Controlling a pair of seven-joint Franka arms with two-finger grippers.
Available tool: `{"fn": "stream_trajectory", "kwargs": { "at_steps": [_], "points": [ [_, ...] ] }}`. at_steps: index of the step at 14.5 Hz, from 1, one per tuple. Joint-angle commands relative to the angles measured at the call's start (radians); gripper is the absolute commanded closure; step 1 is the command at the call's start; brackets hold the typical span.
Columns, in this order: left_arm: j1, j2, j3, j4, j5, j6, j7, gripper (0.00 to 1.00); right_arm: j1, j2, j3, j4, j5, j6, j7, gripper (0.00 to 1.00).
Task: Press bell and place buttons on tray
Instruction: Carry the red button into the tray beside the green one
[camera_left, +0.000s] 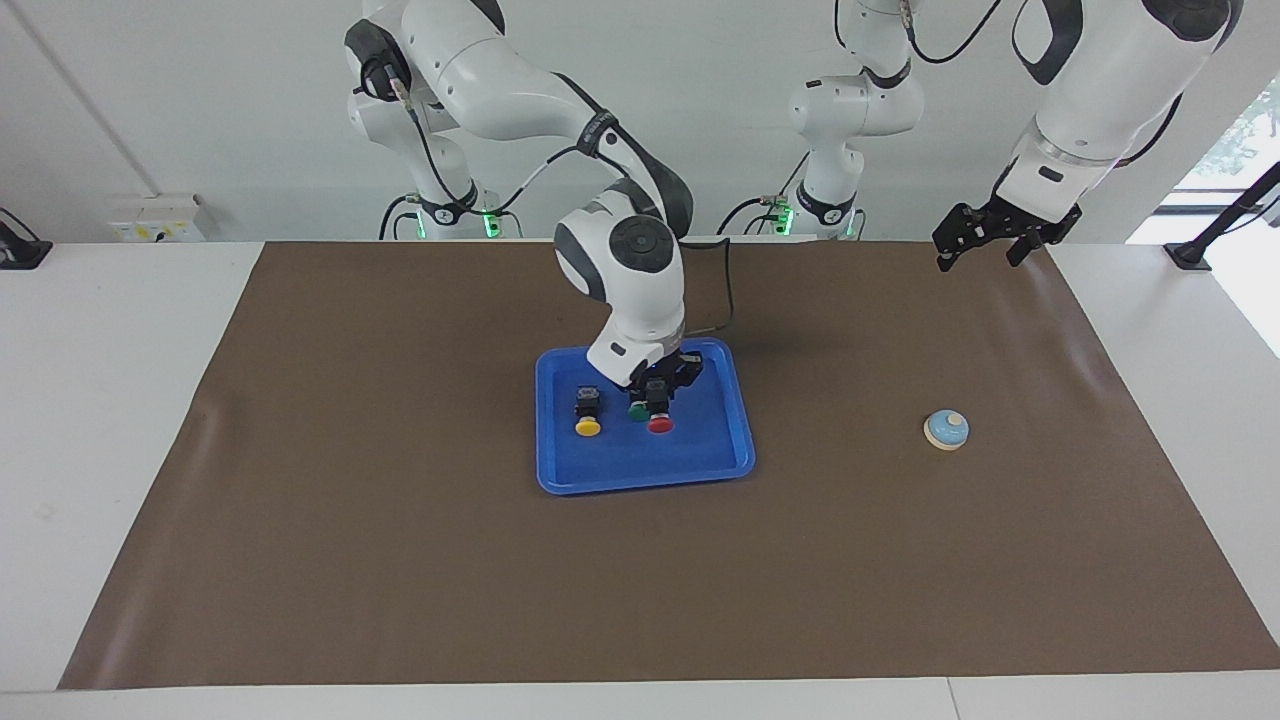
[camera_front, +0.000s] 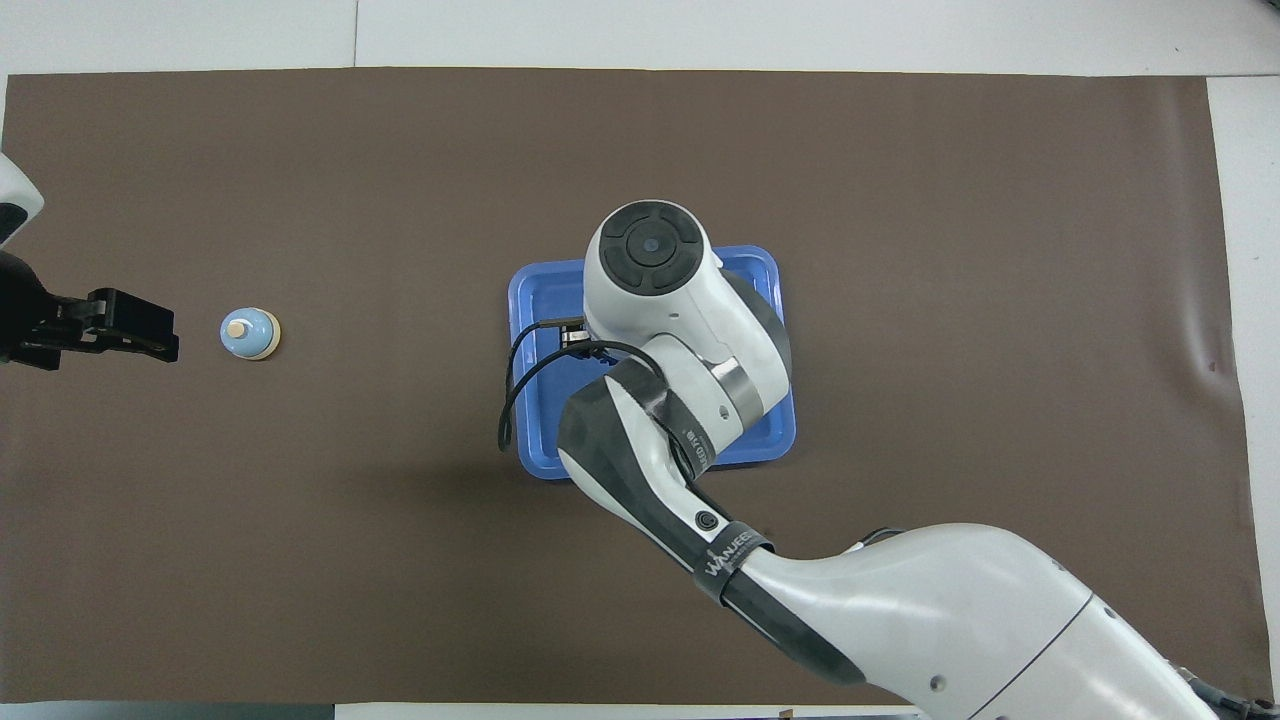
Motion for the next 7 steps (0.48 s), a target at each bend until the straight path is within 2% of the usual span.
{"fn": "stream_trajectory", "kwargs": {
  "at_steps": [1, 4, 7],
  "points": [
    [0.006, -0.01, -0.003, -0.003, -0.001, -0.013, 0.0, 0.0, 0.054, 0.029, -0.003, 0.038, -0.028, -0.002, 0.092, 1.0],
    [0.006, -0.01, -0.003, -0.003, -0.001, -0.013, 0.0, 0.0, 0.06, 0.031, 0.0, -0.027, -0.014, 0.079, 0.128, 1.0],
    [0.006, -0.01, -0.003, -0.003, -0.001, -0.013, 0.0, 0.0, 0.074, 0.029, 0.0, -0.057, -0.016, 0.086, 0.137, 1.0]
  ]
}}
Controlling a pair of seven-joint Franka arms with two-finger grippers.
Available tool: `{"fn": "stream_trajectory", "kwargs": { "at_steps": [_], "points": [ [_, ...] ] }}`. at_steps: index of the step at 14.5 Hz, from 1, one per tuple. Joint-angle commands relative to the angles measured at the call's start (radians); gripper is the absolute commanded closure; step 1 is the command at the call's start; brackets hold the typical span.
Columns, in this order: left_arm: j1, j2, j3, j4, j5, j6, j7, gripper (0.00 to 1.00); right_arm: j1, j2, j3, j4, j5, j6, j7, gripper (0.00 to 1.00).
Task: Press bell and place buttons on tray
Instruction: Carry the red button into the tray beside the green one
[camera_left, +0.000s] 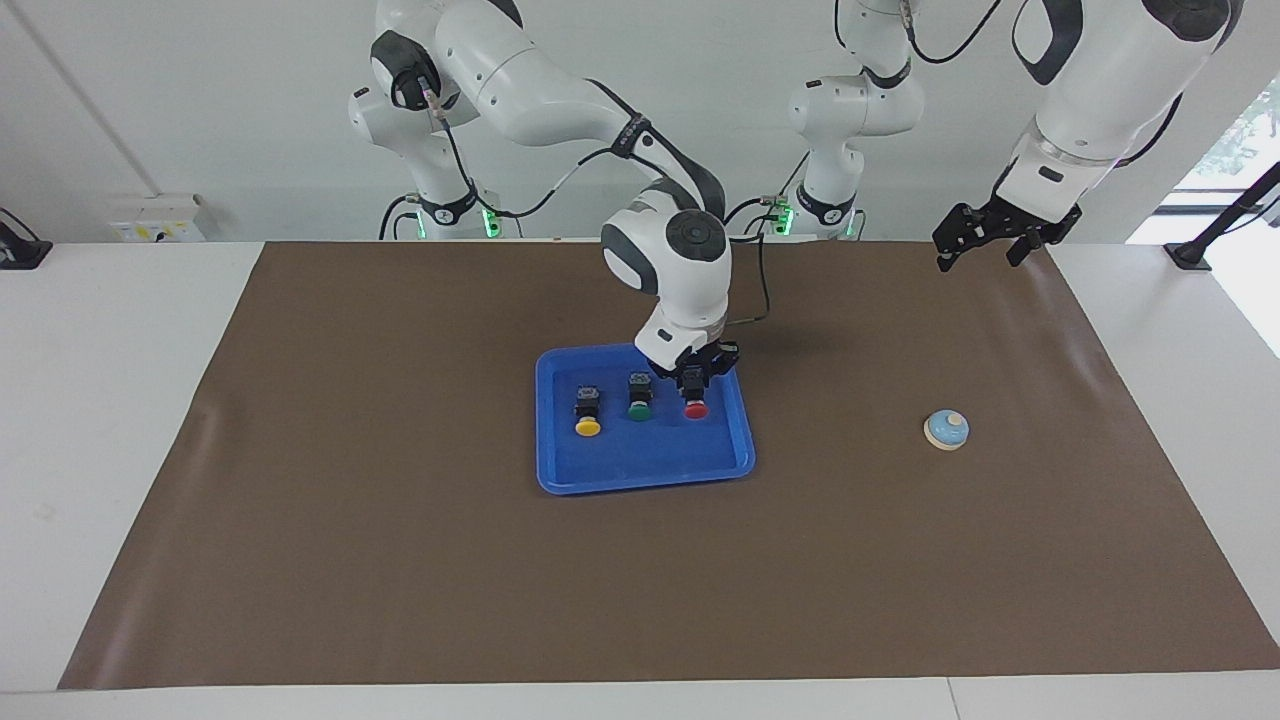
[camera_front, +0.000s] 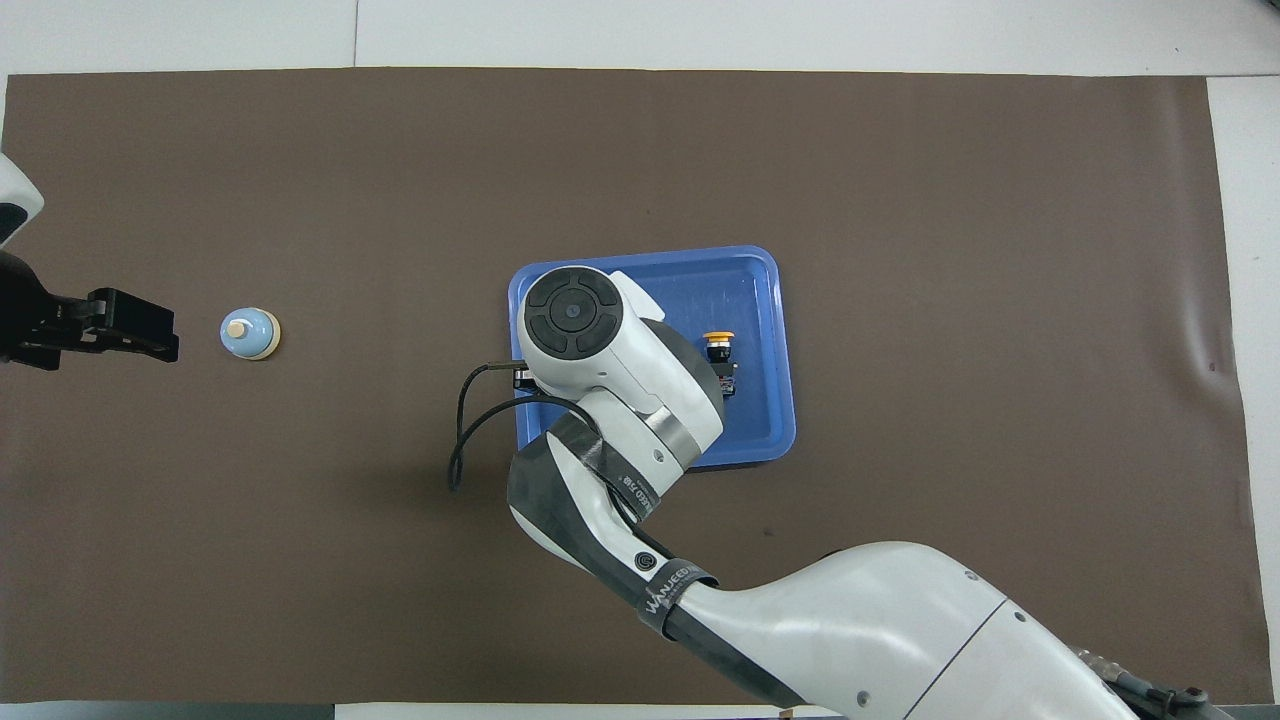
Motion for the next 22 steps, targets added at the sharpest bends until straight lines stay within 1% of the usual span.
{"fn": "stream_trajectory", "kwargs": {
  "at_steps": [1, 3, 4, 7, 8, 9, 10, 11, 13, 14, 15, 18, 20, 22],
  "points": [
    [0.006, -0.01, -0.003, -0.003, -0.001, -0.013, 0.0, 0.0, 0.004, -0.007, 0.001, -0.034, -0.011, 0.023, 0.024, 1.0],
    [0.006, -0.01, -0.003, -0.003, -0.001, -0.013, 0.0, 0.0, 0.005, -0.008, 0.003, -0.051, -0.008, 0.041, 0.045, 1.0],
    [0.006, -0.01, -0.003, -0.003, -0.001, -0.013, 0.0, 0.0, 0.004, -0.01, 0.003, -0.063, -0.008, 0.07, 0.069, 1.0],
    [0.006, -0.01, -0.003, -0.003, -0.001, -0.013, 0.0, 0.0, 0.007, -0.024, 0.003, -0.143, -0.008, 0.173, 0.083, 1.0],
    [0.006, -0.01, -0.003, -0.003, -0.001, -0.013, 0.0, 0.0, 0.007, -0.025, 0.003, -0.149, -0.008, 0.182, 0.085, 1.0],
    [0.006, -0.01, -0.003, -0.003, -0.001, -0.013, 0.0, 0.0, 0.007, -0.025, 0.003, -0.146, -0.008, 0.175, 0.088, 0.88],
    [0.006, -0.01, -0.003, -0.003, -0.001, -0.013, 0.0, 0.0, 0.008, -0.027, 0.003, -0.142, -0.009, 0.164, 0.09, 0.24],
    [0.006, -0.01, -0.003, -0.003, -0.001, -0.013, 0.0, 0.0, 0.014, -0.027, 0.001, -0.127, -0.017, 0.14, 0.09, 0.0],
    [0.006, -0.01, -0.003, -0.003, -0.001, -0.013, 0.0, 0.0, 0.008, -0.028, 0.001, -0.064, -0.025, 0.055, 0.085, 0.0],
    [0.006, -0.01, -0.003, -0.003, -0.001, -0.013, 0.0, 0.0, -0.002, -0.053, 0.001, -0.067, -0.026, 0.037, 0.083, 0.0],
    [0.006, -0.01, -0.003, -0.003, -0.001, -0.013, 0.0, 0.0, -0.021, -0.098, 0.0, -0.086, -0.026, 0.028, 0.076, 0.0],
    [0.006, -0.01, -0.003, -0.003, -0.001, -0.013, 0.0, 0.0, -0.134, -0.221, 0.001, -0.128, -0.025, -0.034, 0.044, 0.0],
    [0.006, -0.01, -0.003, -0.003, -0.001, -0.013, 0.0, 0.0, -0.235, -0.318, 0.001, -0.154, -0.025, -0.063, -0.053, 0.0],
    [0.006, -0.01, -0.003, -0.003, -0.001, -0.013, 0.0, 0.0, -0.327, -0.375, 0.001, -0.149, -0.022, -0.116, -0.152, 0.0]
  ]
}}
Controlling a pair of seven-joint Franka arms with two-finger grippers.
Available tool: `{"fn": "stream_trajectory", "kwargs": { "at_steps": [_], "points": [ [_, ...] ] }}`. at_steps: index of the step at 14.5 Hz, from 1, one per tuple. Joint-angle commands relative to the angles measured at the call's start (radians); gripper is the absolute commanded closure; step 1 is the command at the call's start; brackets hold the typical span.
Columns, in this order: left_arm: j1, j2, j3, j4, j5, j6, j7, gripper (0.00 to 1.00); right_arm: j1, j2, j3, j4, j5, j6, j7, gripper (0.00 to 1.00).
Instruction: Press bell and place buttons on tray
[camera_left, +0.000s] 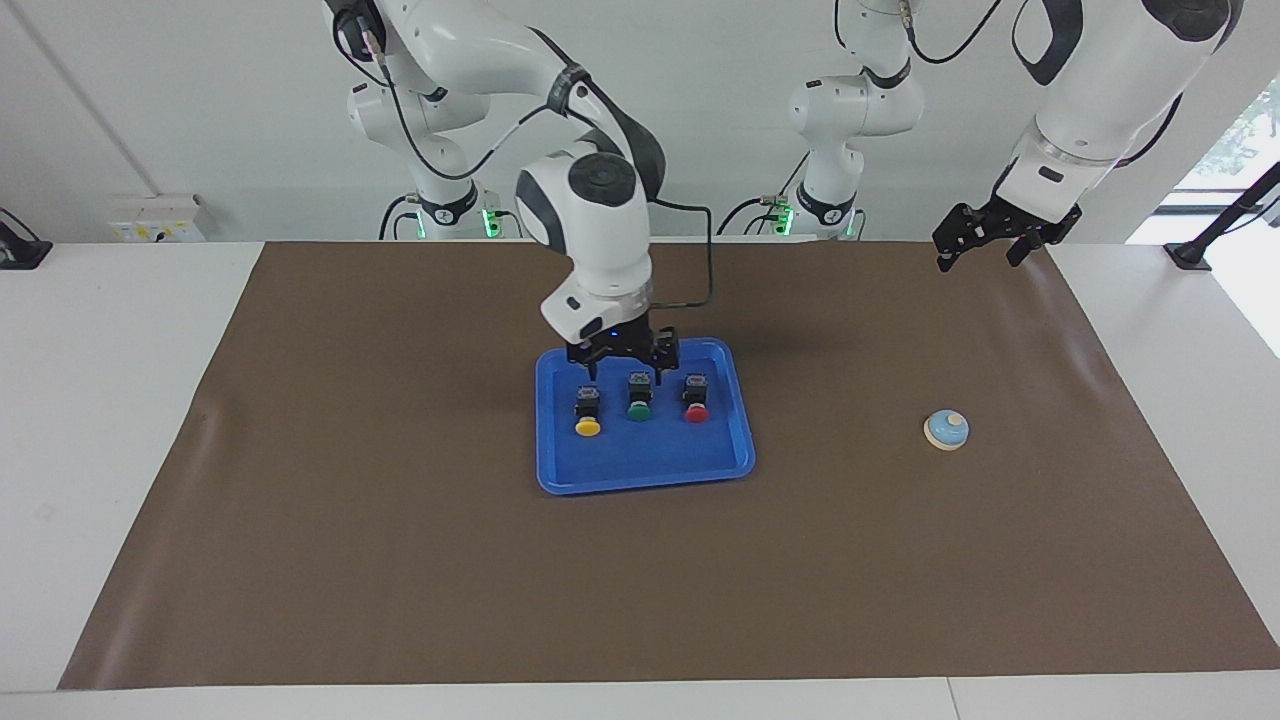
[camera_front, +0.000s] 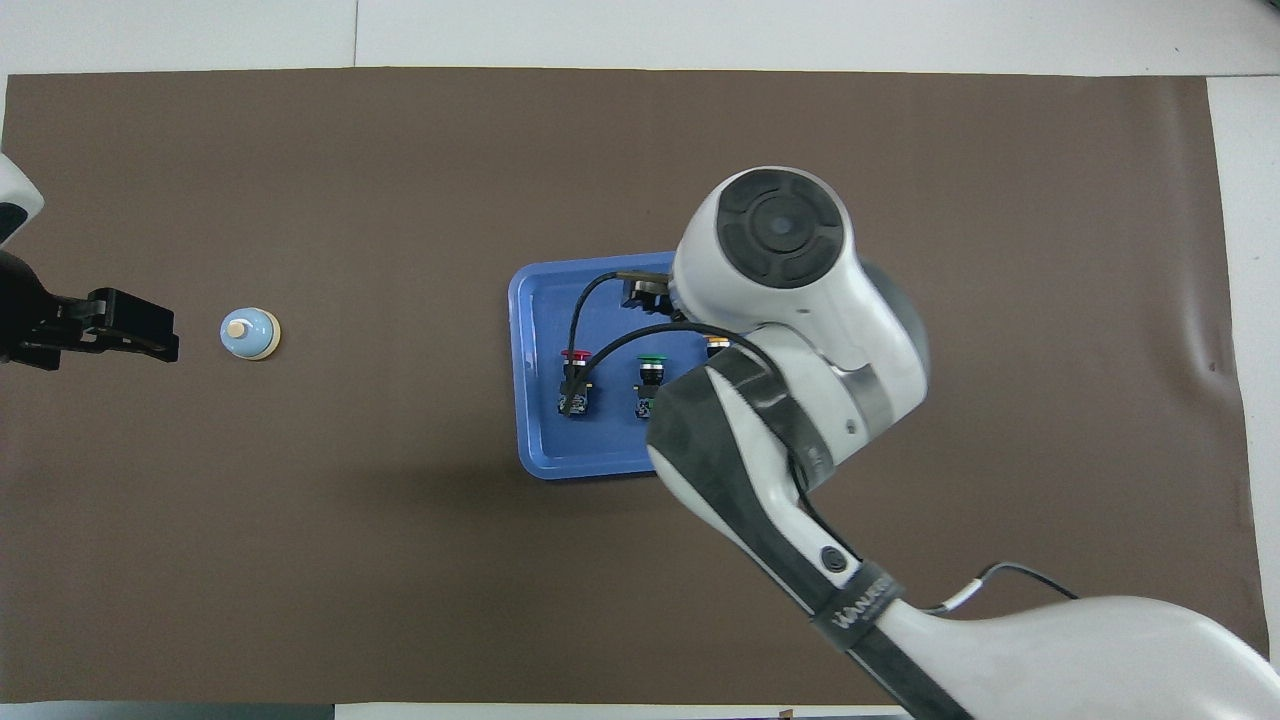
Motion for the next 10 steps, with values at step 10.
{"fn": "stream_trajectory", "kwargs": {
  "at_steps": [10],
  "points": [
    [0.006, -0.01, -0.003, -0.003, -0.001, -0.013, 0.0, 0.0, -0.437, -0.223, 0.014, -0.062, -0.01, -0.212, -0.393, 0.0]
  ]
}}
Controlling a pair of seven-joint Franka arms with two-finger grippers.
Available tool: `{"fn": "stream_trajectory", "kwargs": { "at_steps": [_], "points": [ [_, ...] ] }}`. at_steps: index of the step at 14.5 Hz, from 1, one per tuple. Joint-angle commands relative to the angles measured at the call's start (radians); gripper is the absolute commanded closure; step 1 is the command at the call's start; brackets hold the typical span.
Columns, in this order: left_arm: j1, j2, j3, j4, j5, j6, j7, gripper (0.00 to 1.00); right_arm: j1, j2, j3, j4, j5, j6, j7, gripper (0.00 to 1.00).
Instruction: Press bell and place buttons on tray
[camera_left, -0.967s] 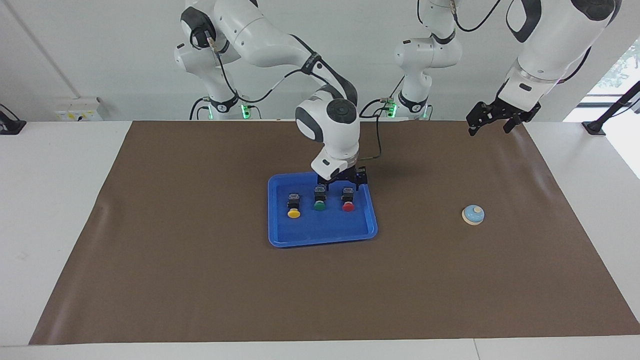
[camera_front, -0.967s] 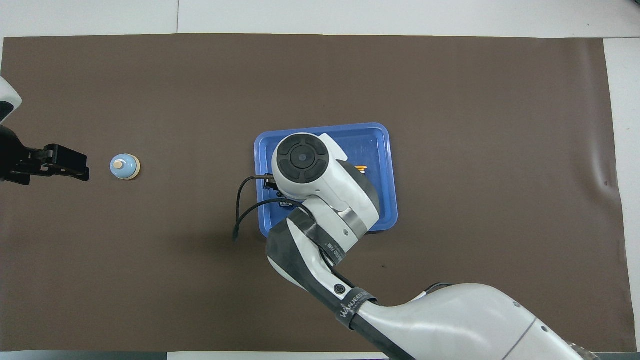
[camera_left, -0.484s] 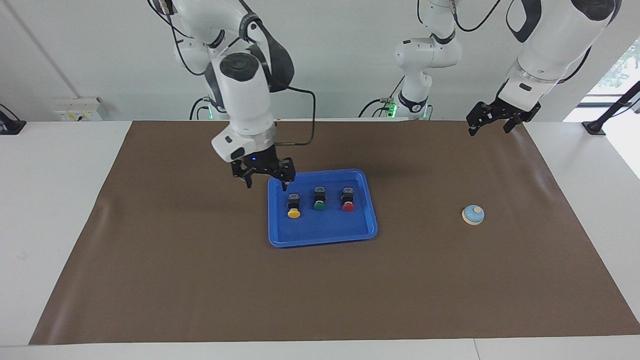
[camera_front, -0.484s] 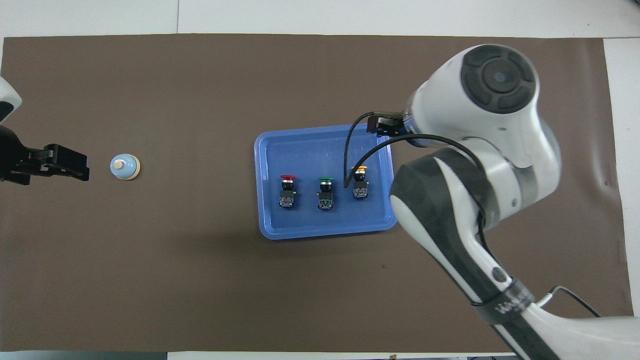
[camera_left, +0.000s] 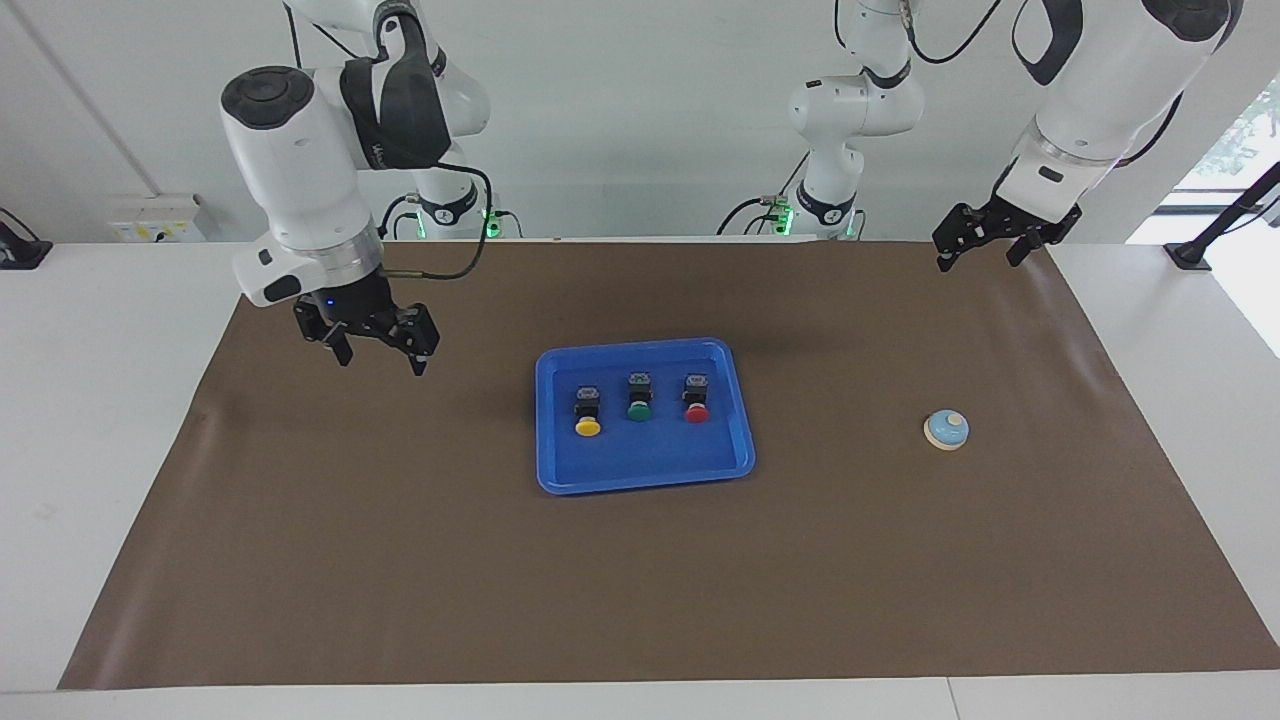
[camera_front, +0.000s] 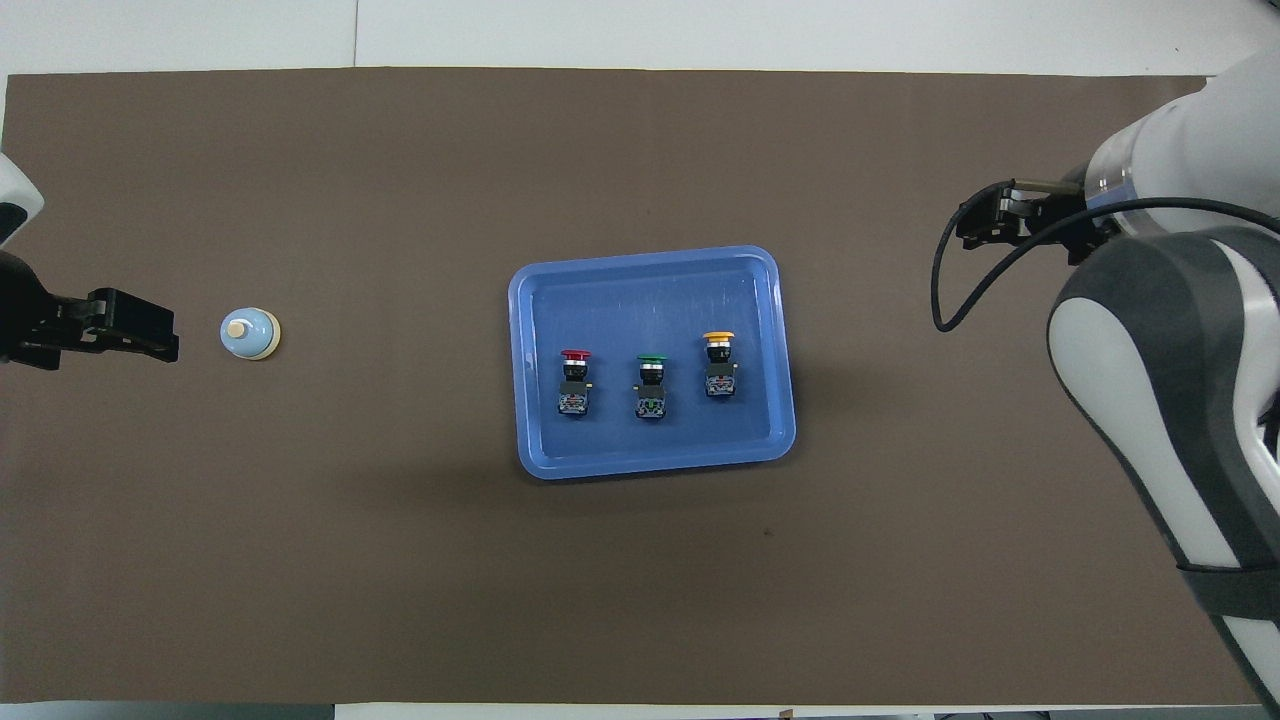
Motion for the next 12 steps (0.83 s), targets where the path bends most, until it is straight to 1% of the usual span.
{"fn": "stream_trajectory", "kwargs": {
  "at_steps": [1, 3, 5, 7, 9, 12],
  "points": [
    [0.006, -0.01, -0.003, -0.003, -0.001, -0.013, 0.0, 0.0, -0.067, -0.047, 0.015, -0.036, -0.01, -0.046, -0.078, 0.0],
    [0.006, -0.01, -0.003, -0.003, -0.001, -0.013, 0.0, 0.0, -0.095, -0.067, 0.014, -0.037, -0.01, -0.103, -0.161, 0.0],
    [0.006, -0.01, -0.003, -0.003, -0.001, -0.013, 0.0, 0.0, -0.11, -0.092, 0.015, -0.042, -0.01, -0.2, -0.224, 0.0],
    [0.006, -0.01, -0.003, -0.003, -0.001, -0.013, 0.0, 0.0, -0.114, -0.121, 0.015, -0.045, -0.006, -0.266, -0.244, 0.0],
    [0.006, -0.01, -0.003, -0.003, -0.001, -0.013, 0.0, 0.0, -0.112, -0.147, 0.015, -0.045, -0.005, -0.281, -0.237, 0.0],
    [0.006, -0.01, -0.003, -0.003, -0.001, -0.013, 0.0, 0.0, -0.133, -0.152, 0.006, -0.03, -0.003, -0.269, -0.247, 0.0]
  ]
}}
